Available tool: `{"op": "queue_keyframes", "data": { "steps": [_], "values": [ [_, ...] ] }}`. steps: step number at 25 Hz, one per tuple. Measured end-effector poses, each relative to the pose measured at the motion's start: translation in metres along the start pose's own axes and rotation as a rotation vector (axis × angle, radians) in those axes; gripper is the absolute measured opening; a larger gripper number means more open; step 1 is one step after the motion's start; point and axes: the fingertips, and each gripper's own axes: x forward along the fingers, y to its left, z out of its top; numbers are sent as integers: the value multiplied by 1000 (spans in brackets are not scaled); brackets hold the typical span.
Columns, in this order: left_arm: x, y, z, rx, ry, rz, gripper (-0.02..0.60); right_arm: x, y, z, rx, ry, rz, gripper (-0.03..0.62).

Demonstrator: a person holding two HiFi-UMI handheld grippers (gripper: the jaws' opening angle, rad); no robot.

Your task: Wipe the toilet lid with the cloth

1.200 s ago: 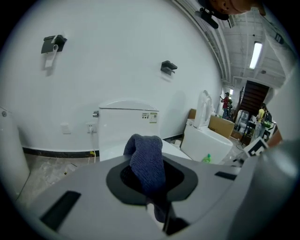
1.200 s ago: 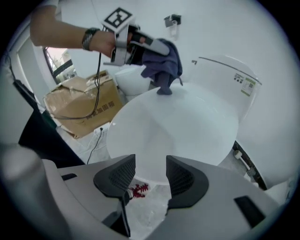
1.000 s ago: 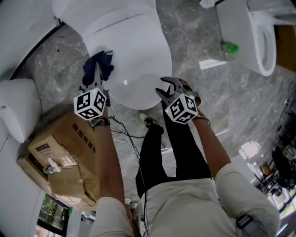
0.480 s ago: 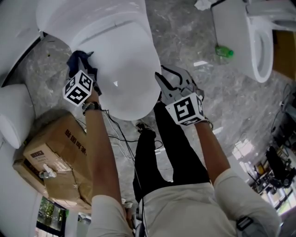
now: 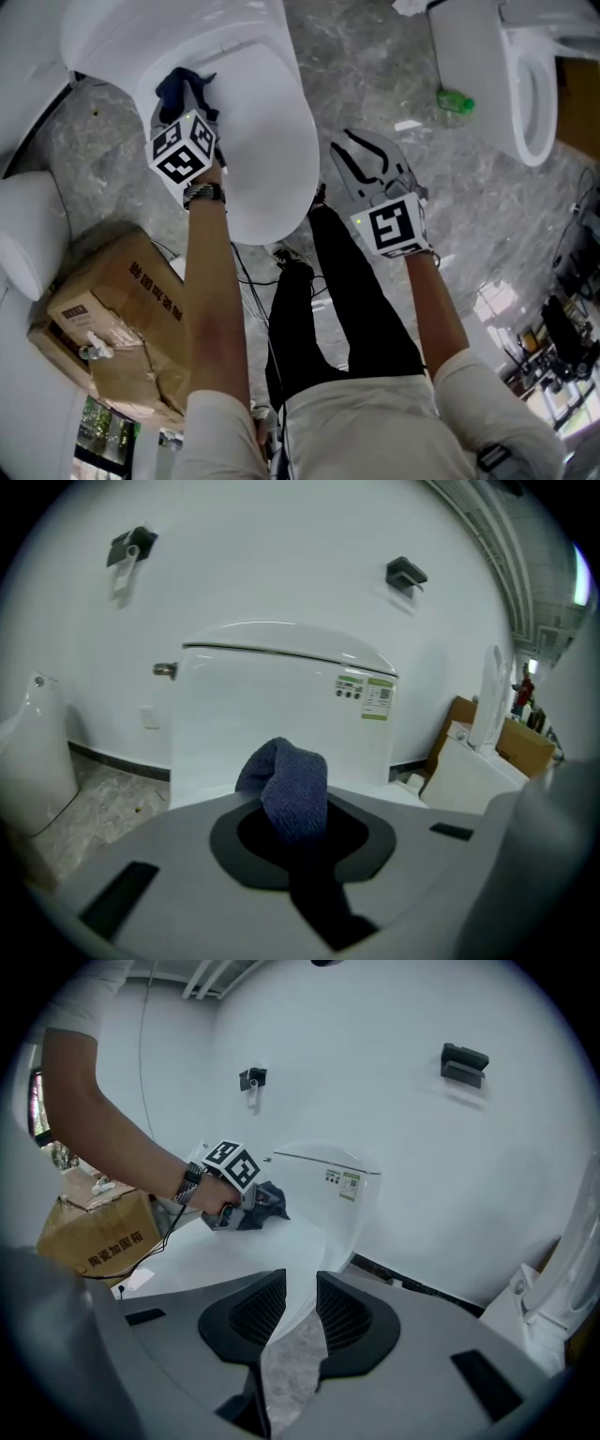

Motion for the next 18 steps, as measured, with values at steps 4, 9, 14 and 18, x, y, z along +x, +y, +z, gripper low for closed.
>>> {"op": "queue_keyframes", "data": {
  "steps": [4, 9, 14, 18],
  "values": [
    [8, -71, -5, 121, 20, -123, 41, -14, -2, -12, -2, 19, -22, 117],
    [2, -140, -28, 187, 68, -256, 41, -31, -4, -26, 15, 27, -57, 115],
    [-18, -180, -57, 244, 114, -346, 41, -46, -2, -31, 43, 12, -94, 112],
    [-39, -184, -76, 258, 121, -372, 41, -54, 6, -34, 47, 2, -107, 110]
  ]
}}
